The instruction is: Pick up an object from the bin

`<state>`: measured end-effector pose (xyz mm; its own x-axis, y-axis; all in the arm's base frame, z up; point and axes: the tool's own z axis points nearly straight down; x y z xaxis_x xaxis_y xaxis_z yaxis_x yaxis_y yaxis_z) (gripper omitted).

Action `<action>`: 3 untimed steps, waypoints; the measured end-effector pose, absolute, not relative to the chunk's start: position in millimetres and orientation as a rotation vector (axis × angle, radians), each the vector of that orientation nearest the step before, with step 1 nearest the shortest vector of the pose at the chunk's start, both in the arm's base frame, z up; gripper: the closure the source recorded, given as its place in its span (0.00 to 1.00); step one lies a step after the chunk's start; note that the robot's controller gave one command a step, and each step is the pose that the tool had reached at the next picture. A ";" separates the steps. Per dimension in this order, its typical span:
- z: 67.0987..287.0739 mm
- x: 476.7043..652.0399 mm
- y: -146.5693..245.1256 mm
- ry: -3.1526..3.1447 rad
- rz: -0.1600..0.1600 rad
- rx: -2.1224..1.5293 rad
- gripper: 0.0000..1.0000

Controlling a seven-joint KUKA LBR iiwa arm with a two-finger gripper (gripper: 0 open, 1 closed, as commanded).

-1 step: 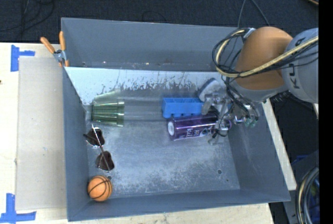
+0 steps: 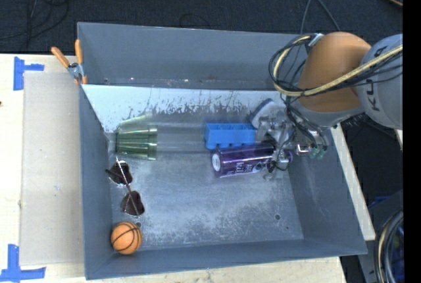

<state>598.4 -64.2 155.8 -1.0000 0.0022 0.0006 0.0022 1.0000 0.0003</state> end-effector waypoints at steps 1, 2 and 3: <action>74.0 620.5 -90.8 -3.141 -0.002 -0.063 0.00; 98.1 614.3 -83.8 -3.143 -0.001 -0.051 0.00; 73.7 604.5 -72.5 -3.126 0.000 0.375 0.00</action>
Offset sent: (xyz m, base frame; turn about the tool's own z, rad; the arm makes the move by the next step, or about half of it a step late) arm 0.0226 -0.0275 -0.0858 -0.0509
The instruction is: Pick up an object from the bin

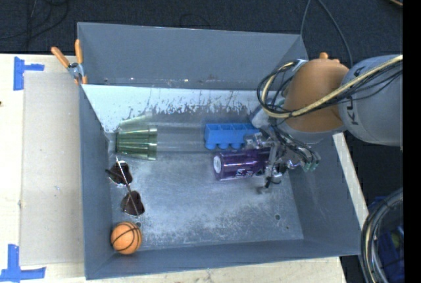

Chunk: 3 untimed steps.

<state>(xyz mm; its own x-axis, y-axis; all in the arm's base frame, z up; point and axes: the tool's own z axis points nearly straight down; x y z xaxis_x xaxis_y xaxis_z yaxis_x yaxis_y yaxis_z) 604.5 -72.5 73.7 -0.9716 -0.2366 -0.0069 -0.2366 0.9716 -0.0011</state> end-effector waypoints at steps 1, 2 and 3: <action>70.7 606.6 -85.8 3.158 0.009 -0.059 0.00; 69.7 605.0 -73.1 3.108 0.006 -0.439 1.00; 69.9 605.0 -73.1 3.108 0.006 -0.439 1.00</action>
Offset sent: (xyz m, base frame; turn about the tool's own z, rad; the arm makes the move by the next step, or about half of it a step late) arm 0.0008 -0.0014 -0.0029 -0.0412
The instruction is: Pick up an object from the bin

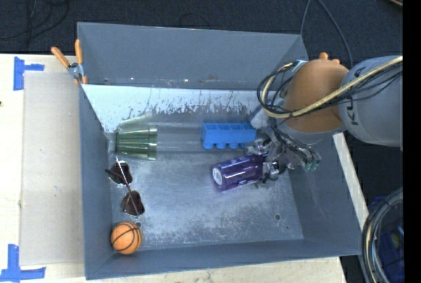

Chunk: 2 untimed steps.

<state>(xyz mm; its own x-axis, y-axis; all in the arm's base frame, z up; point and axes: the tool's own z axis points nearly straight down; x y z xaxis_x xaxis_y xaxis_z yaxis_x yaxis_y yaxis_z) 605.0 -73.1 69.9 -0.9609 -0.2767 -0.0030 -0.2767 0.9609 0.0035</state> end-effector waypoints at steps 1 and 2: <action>105.9 601.9 -72.1 3.119 0.011 -0.440 1.00; 161.3 601.8 -71.3 3.121 0.012 -0.439 1.00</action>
Offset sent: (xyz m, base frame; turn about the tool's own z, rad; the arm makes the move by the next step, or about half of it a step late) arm -0.0038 0.0008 0.1157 -0.0001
